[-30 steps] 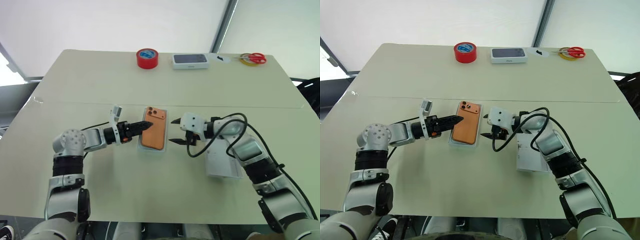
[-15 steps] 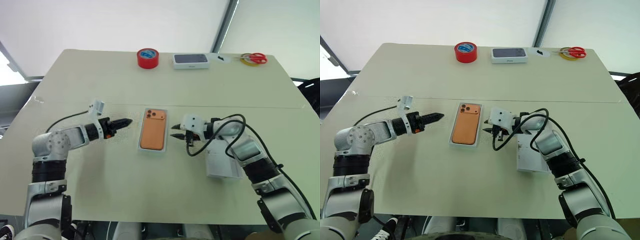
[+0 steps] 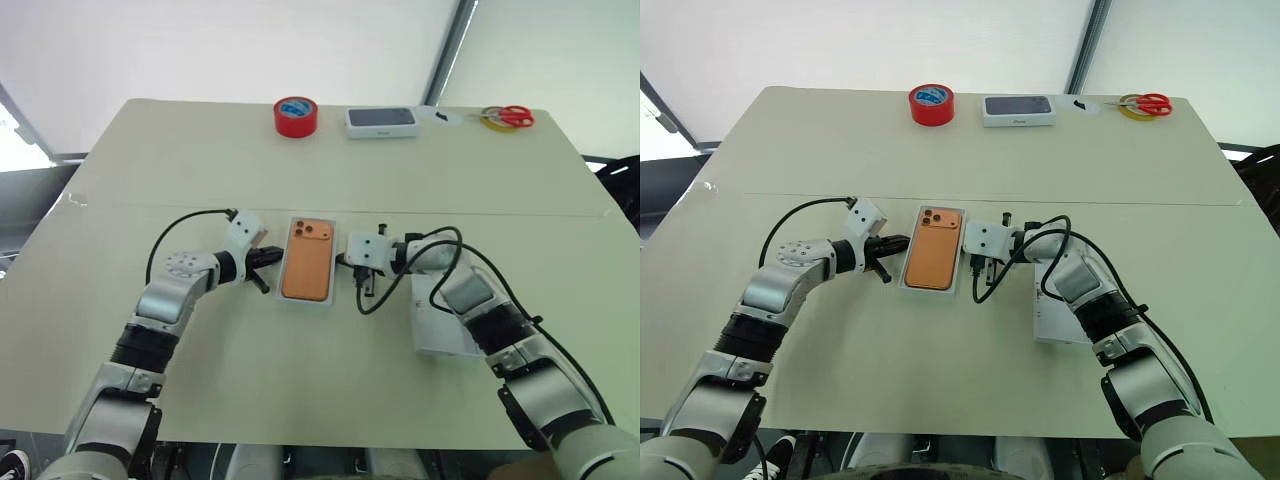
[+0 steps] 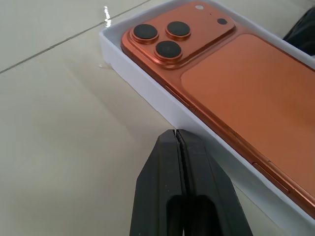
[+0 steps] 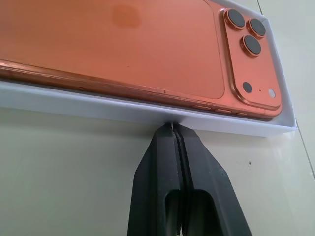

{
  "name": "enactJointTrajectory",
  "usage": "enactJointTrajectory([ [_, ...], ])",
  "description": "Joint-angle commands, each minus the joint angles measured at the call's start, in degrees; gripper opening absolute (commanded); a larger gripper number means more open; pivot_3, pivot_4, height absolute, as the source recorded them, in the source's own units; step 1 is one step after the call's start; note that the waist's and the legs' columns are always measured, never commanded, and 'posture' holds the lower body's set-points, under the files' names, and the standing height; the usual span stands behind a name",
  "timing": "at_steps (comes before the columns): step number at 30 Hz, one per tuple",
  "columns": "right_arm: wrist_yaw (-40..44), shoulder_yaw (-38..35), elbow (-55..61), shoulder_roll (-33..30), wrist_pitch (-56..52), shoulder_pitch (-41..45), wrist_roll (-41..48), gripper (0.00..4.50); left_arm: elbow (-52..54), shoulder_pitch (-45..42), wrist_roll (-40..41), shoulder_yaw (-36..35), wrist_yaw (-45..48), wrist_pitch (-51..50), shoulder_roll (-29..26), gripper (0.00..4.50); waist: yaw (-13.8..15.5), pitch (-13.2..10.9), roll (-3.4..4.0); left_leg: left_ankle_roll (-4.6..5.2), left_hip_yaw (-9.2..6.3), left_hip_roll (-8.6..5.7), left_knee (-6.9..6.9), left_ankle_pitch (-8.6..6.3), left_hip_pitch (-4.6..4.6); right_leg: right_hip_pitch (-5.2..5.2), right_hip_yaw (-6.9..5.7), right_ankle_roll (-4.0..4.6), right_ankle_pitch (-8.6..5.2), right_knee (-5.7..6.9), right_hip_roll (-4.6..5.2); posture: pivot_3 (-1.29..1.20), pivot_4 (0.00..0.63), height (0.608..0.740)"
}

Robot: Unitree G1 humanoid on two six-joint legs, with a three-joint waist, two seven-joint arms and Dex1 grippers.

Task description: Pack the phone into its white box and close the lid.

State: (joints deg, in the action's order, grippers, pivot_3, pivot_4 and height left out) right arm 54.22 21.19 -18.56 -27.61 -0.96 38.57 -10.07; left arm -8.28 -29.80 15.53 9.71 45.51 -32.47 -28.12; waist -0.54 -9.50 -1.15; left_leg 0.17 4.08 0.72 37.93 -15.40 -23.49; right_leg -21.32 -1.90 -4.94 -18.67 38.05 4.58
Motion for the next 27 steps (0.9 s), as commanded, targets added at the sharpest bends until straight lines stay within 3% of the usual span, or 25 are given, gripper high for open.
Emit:
enactJointTrajectory([
  [1,3.75,-1.90,7.30,-2.20,-1.68,-1.97,3.28,0.00,4.96,1.18,3.92,3.18,5.91,-2.52,2.70,0.04,0.21,0.00,0.00,0.03,0.00,0.00,0.01,-0.02,0.00,0.01,0.00,0.00,0.00,-0.01,0.01,0.00,0.150,0.730],
  [7,8.60,-4.51,18.02,-9.14,-6.45,-8.47,5.56,0.00,8.55,0.09,8.59,2.49,8.10,-9.76,7.36,0.04,0.81,-0.02,-0.01,0.18,0.00,-0.02,0.16,-0.11,-0.04,0.05,0.00,0.00,0.00,-0.03,0.06,0.00,0.150,0.730],
  [16,14.51,-8.76,32.32,-18.54,-15.08,-19.29,9.80,0.00,9.43,0.33,6.55,7.00,8.61,-9.91,10.76,0.04,1.13,-0.03,0.02,0.31,-0.01,0.00,0.16,-0.18,-0.03,0.08,0.02,0.00,0.00,-0.08,0.06,0.00,0.150,0.730],
  [27,10.94,-10.20,30.17,-19.77,-12.87,-20.07,7.37,0.00,9.68,1.79,4.93,6.52,10.14,-9.99,7.37,0.04,1.02,-0.04,0.04,0.23,-0.02,0.02,0.16,-0.13,-0.03,0.05,0.01,0.01,-0.01,-0.08,0.05,0.00,0.150,0.730],
])
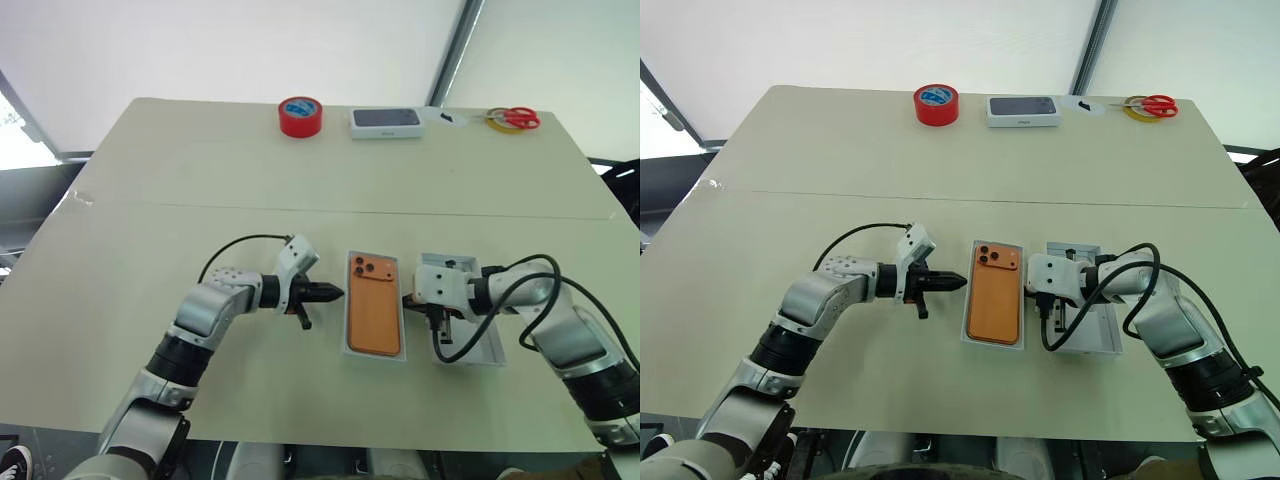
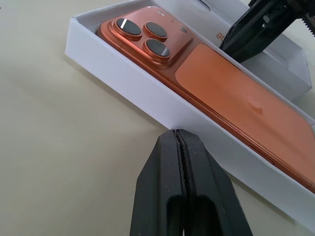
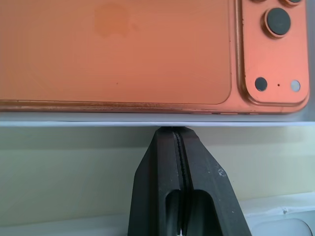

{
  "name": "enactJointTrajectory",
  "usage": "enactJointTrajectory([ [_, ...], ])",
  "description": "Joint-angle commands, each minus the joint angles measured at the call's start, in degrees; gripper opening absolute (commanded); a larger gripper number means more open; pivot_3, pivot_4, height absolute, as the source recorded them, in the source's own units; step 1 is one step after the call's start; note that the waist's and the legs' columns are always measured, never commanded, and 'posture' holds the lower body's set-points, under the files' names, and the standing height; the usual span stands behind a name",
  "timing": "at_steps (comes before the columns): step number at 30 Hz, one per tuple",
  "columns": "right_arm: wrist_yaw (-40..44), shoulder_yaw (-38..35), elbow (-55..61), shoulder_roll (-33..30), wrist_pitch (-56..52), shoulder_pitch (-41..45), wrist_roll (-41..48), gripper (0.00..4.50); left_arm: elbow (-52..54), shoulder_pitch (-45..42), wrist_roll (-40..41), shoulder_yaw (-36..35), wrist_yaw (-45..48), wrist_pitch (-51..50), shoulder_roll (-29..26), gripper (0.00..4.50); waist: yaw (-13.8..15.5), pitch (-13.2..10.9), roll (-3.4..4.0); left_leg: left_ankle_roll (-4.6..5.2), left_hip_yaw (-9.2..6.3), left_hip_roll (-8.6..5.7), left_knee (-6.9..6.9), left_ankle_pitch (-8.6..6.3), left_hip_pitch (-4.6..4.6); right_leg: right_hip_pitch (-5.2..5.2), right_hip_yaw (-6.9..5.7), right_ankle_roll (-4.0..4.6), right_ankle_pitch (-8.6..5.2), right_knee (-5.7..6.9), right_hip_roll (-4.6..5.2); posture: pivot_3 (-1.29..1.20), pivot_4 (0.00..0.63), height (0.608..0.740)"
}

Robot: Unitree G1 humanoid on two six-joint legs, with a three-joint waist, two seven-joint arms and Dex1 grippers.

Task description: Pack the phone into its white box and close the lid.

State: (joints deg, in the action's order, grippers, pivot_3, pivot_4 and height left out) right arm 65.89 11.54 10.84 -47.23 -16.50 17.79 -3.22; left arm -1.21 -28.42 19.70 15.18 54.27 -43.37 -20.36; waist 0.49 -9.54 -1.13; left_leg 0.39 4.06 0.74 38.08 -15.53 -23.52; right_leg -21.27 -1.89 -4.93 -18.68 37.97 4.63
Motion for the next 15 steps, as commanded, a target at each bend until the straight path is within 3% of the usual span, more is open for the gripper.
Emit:
enactJointTrajectory([
  [1,-0.51,-0.66,0.38,-0.44,2.75,0.72,0.70,0.00,2.41,0.61,0.51,0.76,1.35,1.60,-0.65,0.04,0.00,-0.02,0.02,-0.03,0.00,0.00,0.00,0.01,0.00,-0.01,0.00,0.00,0.00,0.00,0.00,0.00,0.150,0.730],
  [15,0.35,-6.72,-3.43,-8.56,7.66,-4.52,3.43,0.00,3.48,3.56,2.82,-9.33,-0.84,6.62,-4.45,0.04,0.06,-0.02,0.03,-0.02,0.00,0.00,0.02,0.01,0.00,0.03,0.00,0.00,0.00,-0.02,0.02,0.00,0.150,0.730],
])
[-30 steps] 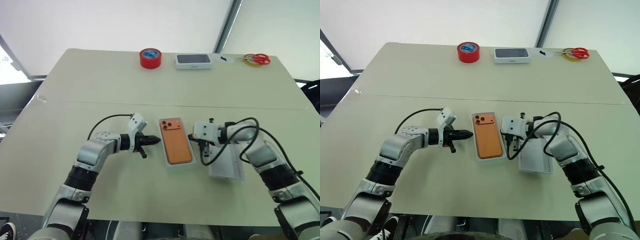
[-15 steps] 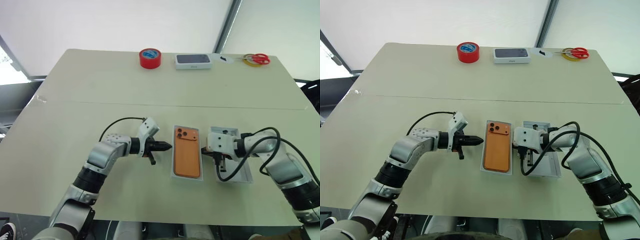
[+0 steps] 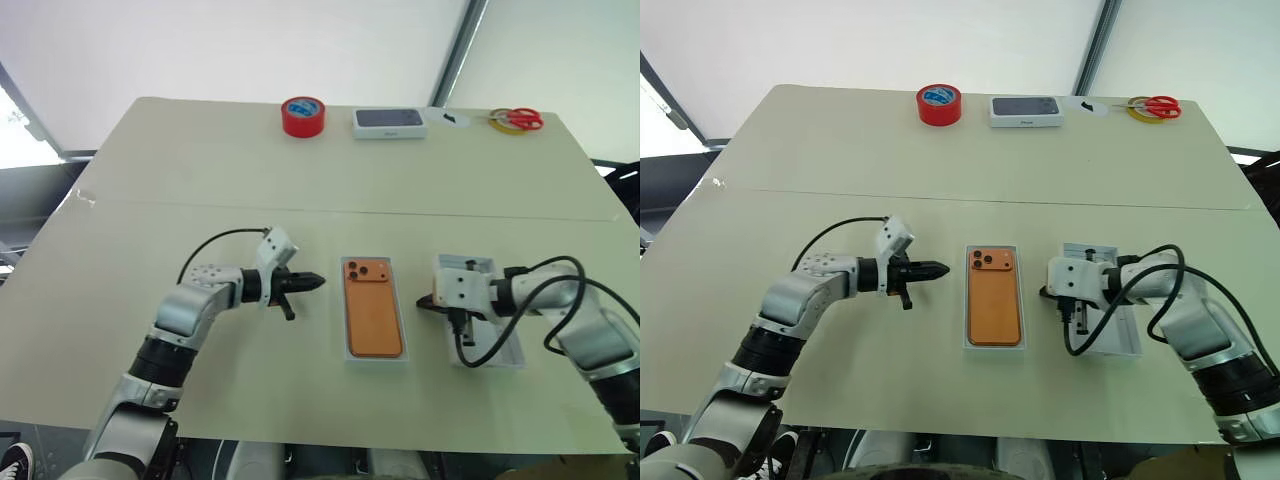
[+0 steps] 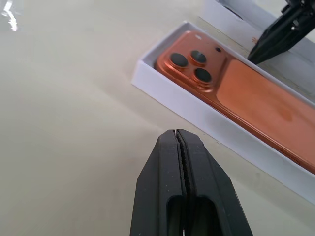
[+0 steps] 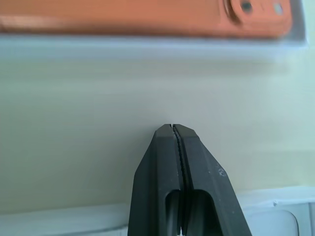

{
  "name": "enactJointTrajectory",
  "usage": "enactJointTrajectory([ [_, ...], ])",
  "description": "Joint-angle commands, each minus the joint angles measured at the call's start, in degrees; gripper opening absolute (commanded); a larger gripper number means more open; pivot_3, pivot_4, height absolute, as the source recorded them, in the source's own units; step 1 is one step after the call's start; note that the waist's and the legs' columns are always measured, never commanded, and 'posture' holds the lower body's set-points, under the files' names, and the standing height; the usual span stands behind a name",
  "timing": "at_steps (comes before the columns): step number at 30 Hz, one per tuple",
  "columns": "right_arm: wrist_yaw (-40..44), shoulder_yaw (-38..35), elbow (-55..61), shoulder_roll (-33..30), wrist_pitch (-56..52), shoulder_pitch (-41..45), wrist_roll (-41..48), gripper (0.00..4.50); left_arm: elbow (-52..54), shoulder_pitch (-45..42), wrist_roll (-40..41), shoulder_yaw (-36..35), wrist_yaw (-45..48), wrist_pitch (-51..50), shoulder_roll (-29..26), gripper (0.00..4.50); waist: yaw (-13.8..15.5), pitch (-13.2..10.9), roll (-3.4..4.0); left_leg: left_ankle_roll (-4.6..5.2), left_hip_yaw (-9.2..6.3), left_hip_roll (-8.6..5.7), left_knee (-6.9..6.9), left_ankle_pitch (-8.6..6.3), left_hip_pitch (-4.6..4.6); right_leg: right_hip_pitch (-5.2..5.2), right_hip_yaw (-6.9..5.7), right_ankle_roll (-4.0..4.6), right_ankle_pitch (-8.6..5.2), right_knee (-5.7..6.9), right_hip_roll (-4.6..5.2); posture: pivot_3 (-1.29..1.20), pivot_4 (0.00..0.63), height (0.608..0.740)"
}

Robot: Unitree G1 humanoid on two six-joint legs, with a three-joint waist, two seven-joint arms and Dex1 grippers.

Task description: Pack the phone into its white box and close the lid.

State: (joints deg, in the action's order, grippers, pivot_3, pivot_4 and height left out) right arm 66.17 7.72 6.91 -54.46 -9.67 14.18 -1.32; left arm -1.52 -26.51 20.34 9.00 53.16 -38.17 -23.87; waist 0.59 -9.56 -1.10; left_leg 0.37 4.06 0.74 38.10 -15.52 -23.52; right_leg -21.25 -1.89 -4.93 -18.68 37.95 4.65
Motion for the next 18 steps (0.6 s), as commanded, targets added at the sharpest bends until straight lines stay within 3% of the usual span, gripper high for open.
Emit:
enactJointTrajectory([
  [1,0.31,-3.85,1.94,-1.18,-0.75,-1.46,3.35,0.00,4.92,2.69,3.39,-4.80,0.35,0.96,-1.55,0.04,-0.07,0.00,0.00,0.00,0.00,0.00,0.00,0.00,0.00,0.00,0.00,0.00,0.00,0.00,0.00,0.00,0.150,0.730],
  [4,3.23,-6.19,6.18,-1.71,-7.31,-3.27,9.76,0.00,5.82,4.08,6.45,-7.79,-0.14,-3.20,-2.96,0.04,-0.10,-0.01,0.02,-0.01,0.00,0.04,-0.02,0.00,0.00,-0.02,0.00,0.00,0.00,0.01,0.00,0.00,0.150,0.730],
  [7,6.45,-9.12,8.62,-4.70,-10.31,-6.35,13.67,0.86,8.21,6.02,8.69,-10.67,0.97,-3.21,-5.27,0.87,-0.03,-0.02,0.04,0.08,-0.01,0.06,-0.01,-0.05,0.00,0.00,0.00,0.00,0.00,0.01,0.00,0.00,0.150,0.730],
  [10,2.59,-10.27,5.93,-3.56,-9.97,-4.00,12.72,2.40,10.70,8.33,9.50,-12.93,2.79,0.67,-7.30,2.42,-0.23,-0.02,0.04,0.18,-0.03,0.05,-0.01,-0.11,0.01,0.04,0.00,0.00,0.00,-0.05,0.02,0.00,0.150,0.730],
  [12,-2.36,-11.75,5.44,-0.92,-13.95,-1.05,13.40,2.41,12.43,10.09,10.53,-14.94,4.03,3.51,-8.18,3.40,-0.42,-0.03,0.05,0.12,-0.03,0.05,-0.01,-0.08,0.01,0.02,0.00,0.01,0.00,-0.06,0.03,0.00,0.150,0.730],
  [18,-13.26,-15.69,15.66,2.79,-31.22,-2.84,16.19,2.41,16.13,17.32,10.57,-19.13,9.59,16.13,-11.51,3.40,-0.50,-0.02,0.17,-0.07,-0.03,0.06,-0.27,0.01,-0.01,-0.05,-0.01,0.03,-0.01,-0.23,0.04,0.00,0.150,0.730],
])
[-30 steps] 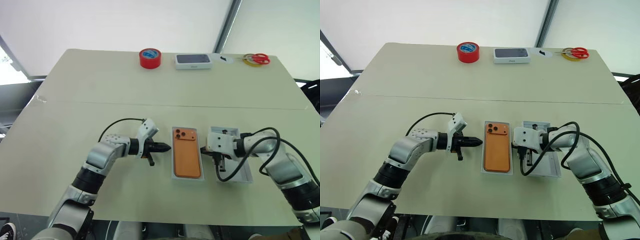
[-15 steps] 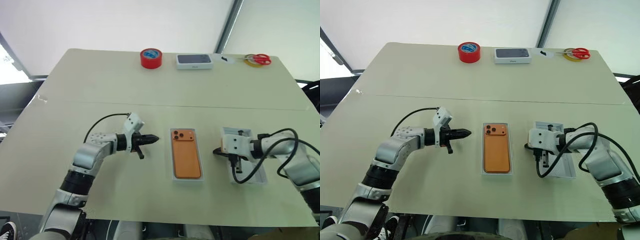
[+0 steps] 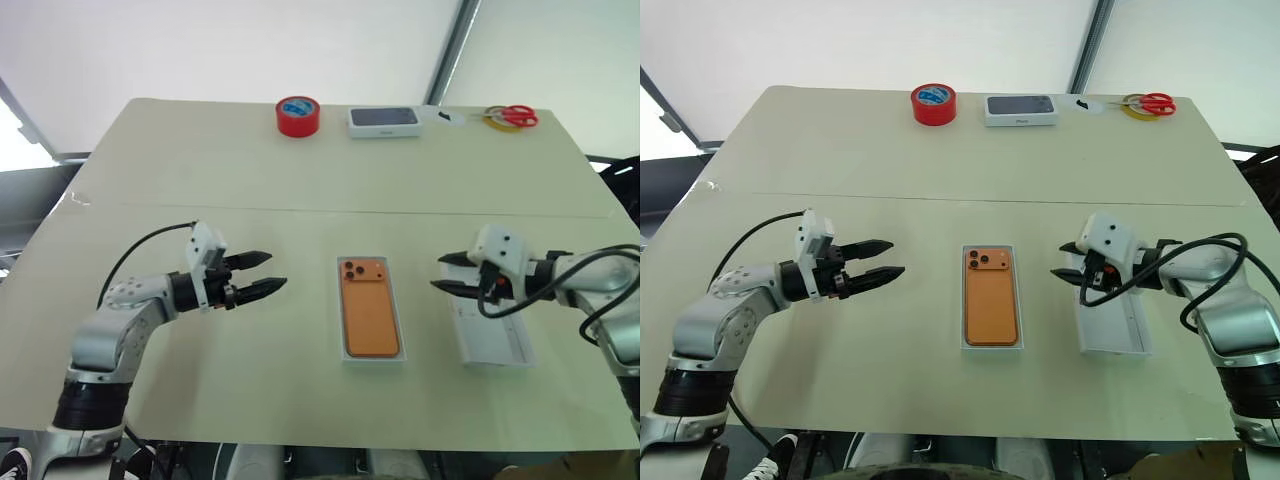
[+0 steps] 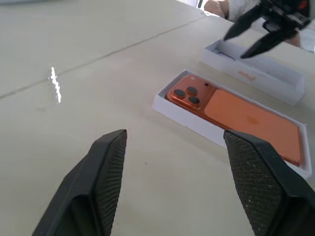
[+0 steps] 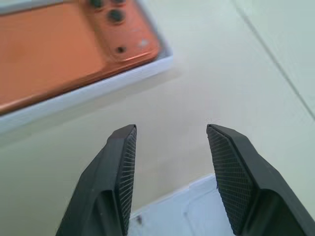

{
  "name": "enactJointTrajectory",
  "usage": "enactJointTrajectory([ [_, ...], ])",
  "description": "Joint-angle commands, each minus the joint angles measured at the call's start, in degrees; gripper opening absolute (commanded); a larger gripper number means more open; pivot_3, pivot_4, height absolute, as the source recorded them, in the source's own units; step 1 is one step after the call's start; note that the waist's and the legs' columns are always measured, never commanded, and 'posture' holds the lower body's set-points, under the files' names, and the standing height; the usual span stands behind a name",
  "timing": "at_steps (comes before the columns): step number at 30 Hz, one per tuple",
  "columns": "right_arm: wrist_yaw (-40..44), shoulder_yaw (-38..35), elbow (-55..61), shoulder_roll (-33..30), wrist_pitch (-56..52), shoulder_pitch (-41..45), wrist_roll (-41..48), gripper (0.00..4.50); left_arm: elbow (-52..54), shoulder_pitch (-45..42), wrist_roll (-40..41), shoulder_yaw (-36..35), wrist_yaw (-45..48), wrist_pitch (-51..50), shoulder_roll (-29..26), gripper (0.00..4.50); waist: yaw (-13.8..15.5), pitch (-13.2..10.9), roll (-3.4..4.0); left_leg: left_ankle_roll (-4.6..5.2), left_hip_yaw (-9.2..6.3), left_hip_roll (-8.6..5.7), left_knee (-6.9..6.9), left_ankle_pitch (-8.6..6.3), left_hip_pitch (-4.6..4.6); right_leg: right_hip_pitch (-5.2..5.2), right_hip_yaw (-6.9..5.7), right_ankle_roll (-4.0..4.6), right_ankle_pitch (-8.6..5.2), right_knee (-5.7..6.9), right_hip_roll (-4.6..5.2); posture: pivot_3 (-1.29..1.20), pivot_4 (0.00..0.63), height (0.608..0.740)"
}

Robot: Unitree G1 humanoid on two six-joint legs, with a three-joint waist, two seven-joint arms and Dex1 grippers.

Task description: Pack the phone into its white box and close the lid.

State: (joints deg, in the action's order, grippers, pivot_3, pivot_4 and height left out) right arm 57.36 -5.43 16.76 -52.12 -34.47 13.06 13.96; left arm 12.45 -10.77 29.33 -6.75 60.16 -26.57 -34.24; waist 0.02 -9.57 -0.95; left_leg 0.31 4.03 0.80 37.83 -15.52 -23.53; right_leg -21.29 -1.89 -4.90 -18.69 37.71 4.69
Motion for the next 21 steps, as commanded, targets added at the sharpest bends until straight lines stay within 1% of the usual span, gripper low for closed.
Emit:
enactJointTrajectory([
  [1,-6.06,-3.38,6.97,0.54,-10.14,-2.25,1.50,2.41,1.94,2.28,1.60,-3.97,2.99,5.85,-1.43,3.40,0.12,-0.01,0.01,0.00,0.00,0.00,0.00,0.00,0.00,0.00,0.00,0.00,0.00,-0.01,0.00,0.00,0.150,0.730],
  [3,-9.89,-6.47,9.86,1.85,-20.70,-2.81,4.11,2.41,0.86,3.16,2.21,-5.46,4.55,9.11,-1.53,3.40,0.13,-0.01,0.02,0.01,0.00,0.00,0.02,-0.01,-0.01,0.02,0.00,0.00,0.00,-0.04,0.03,0.00,0.150,0.730],
  [5,-10.62,-7.31,15.16,0.99,-29.11,-4.99,6.78,2.41,-0.31,3.98,2.07,-6.37,5.66,11.44,-2.06,3.40,0.28,-0.01,0.04,0.24,0.00,0.00,0.05,-0.15,-0.02,0.04,0.00,0.02,0.01,-0.04,0.06,0.00,0.150,0.730],
  [7,-12.80,-6.33,19.24,-0.65,-35.57,-5.76,7.01,2.41,-1.18,4.59,2.97,-6.06,7.57,11.18,-3.08,3.40,0.21,-0.01,0.06,0.31,0.00,-0.01,0.03,-0.20,-0.01,0.02,0.00,0.03,0.00,-0.03,0.07,0.00,0.150,0.730],
  [10,-17.34,-4.98,24.39,-0.88,-48.12,-3.74,7.78,2.41,-1.35,5.19,3.54,-5.11,9.09,11.11,-3.34,3.40,-0.32,-0.01,0.10,0.36,0.00,-0.01,-0.03,-0.23,-0.03,-0.04,0.01,0.04,0.00,-0.04,0.07,0.00,0.150,0.730],
  [12,-19.67,-6.15,26.32,2.35,-55.73,-2.86,9.94,2.41,-0.27,5.13,3.48,-4.25,8.62,11.10,-2.88,3.40,-0.71,0.00,0.09,0.36,0.00,-0.01,-0.05,-0.23,-0.03,-0.06,0.01,0.04,0.00,-0.04,0.07,0.00,0.150,0.730],
  [13,-20.31,-6.92,26.80,3.44,-57.30,-2.95,11.37,2.41,0.31,5.08,3.47,-3.93,8.14,11.13,-2.53,3.40,-0.76,0.01,0.08,0.36,0.00,-0.01,-0.08,-0.23,-0.03,-0.06,0.01,0.04,0.00,-0.07,0.07,0.00,0.150,0.730],
  [16,-24.05,-7.53,25.27,3.91,-58.03,-2.40,14.94,2.41,2.12,5.33,3.67,-3.29,7.18,11.15,-2.20,3.40,-0.80,-0.02,0.13,0.36,0.00,-0.02,-0.16,-0.22,-0.05,-0.06,0.01,0.02,0.01,-0.13,0.07,0.00,0.150,0.730],
  [19,-30.33,-10.06,20.59,6.51,-58.03,-1.58,21.27,2.41,3.15,5.50,3.72,-3.14,6.43,11.17,-2.02,3.40,-0.87,-0.01,0.12,0.37,0.01,-0.03,-0.17,-0.22,-0.05,-0.06,0.01,0.02,0.01,-0.15,0.07,0.00,0.150,0.730],
  [21,-36.90,-11.23,17.04,8.44,-58.03,0.40,26.75,2.41,3.35,5.53,3.78,-3.09,6.23,10.94,-2.15,3.40,-0.89,-0.01,0.13,0.37,0.02,-0.03,-0.17,-0.22,-0.05,-0.06,0.01,0.01,0.01,-0.15,0.06,0.00,0.150,0.730],
])
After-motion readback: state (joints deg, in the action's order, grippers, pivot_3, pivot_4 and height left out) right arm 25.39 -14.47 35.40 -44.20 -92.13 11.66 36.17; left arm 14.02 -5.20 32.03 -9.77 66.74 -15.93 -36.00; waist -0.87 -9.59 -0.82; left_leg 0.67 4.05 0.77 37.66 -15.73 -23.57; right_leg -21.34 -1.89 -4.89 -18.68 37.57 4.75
